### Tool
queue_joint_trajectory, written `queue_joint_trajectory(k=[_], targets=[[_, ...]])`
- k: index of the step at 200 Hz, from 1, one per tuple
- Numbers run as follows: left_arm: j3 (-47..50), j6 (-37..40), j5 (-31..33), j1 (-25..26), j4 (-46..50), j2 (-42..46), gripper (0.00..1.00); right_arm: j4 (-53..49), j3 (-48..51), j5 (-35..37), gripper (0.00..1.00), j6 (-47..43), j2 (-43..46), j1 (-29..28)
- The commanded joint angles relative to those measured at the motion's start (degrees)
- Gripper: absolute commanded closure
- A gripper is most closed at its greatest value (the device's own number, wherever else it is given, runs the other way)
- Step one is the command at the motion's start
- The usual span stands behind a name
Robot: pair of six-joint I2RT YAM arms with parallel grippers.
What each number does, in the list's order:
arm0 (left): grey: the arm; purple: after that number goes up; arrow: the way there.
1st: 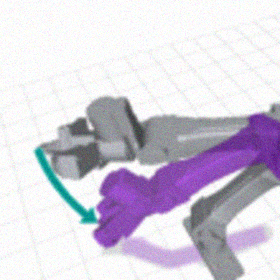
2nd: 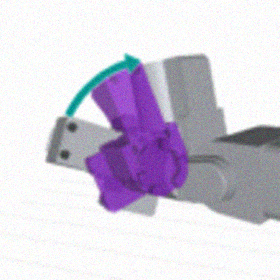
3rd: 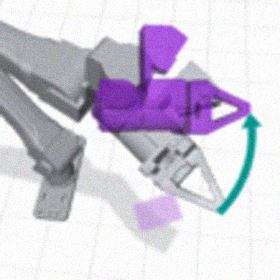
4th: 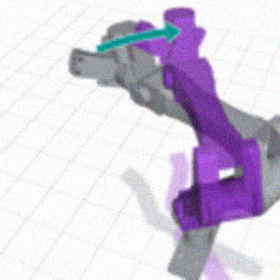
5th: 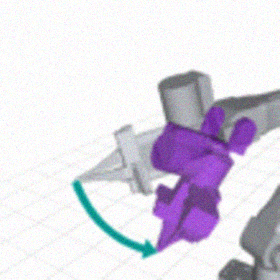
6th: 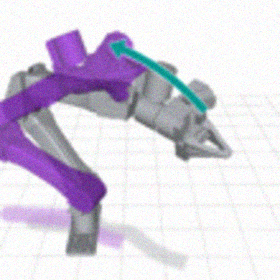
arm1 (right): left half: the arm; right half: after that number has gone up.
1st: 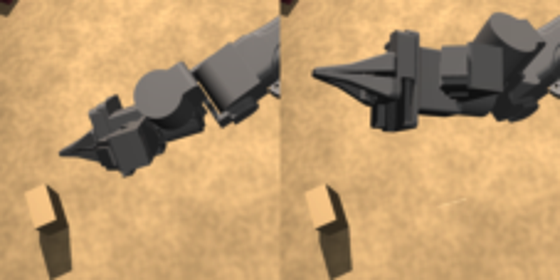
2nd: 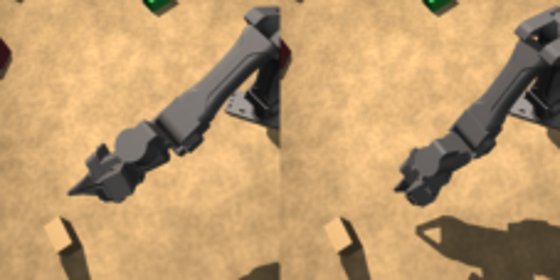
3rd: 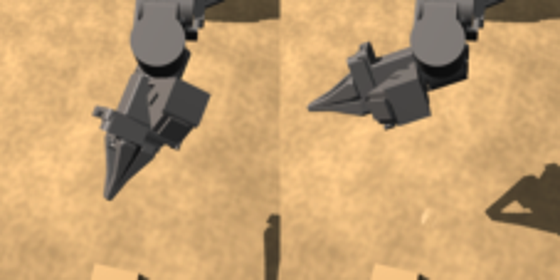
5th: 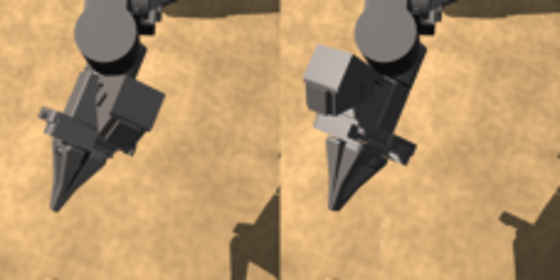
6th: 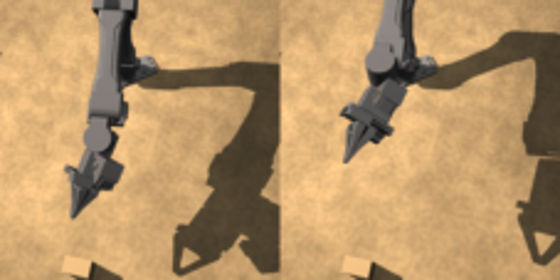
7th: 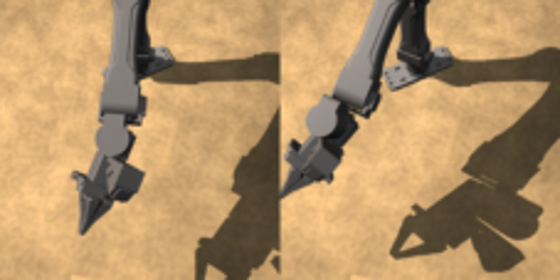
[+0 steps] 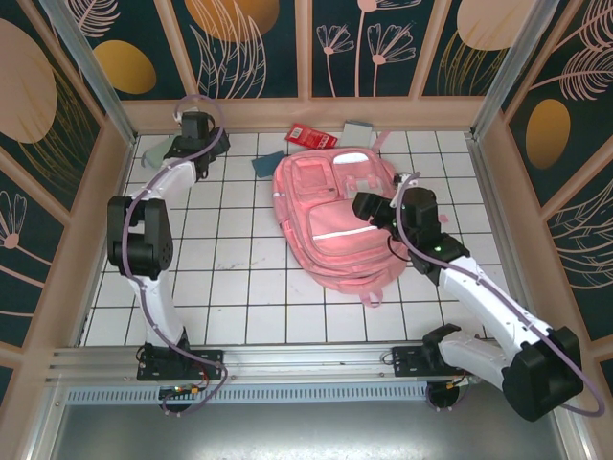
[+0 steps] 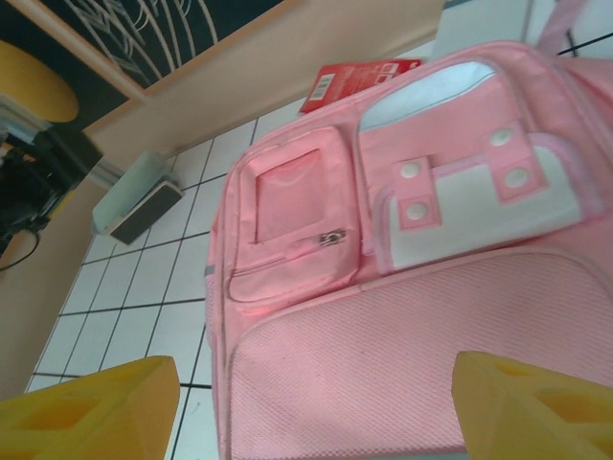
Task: Pack the student bag
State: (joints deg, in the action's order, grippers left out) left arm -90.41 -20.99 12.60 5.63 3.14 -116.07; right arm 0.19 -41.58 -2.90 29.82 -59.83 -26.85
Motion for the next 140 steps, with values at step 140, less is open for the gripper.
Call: queue_joint_trajectory(k=[140], targets=[[-24.93, 4.91, -5.81, -7.78, 9.60, -24.81, 0.09, 4.00, -2.93, -0.01, 0.25, -0.38, -9.37, -1.95]])
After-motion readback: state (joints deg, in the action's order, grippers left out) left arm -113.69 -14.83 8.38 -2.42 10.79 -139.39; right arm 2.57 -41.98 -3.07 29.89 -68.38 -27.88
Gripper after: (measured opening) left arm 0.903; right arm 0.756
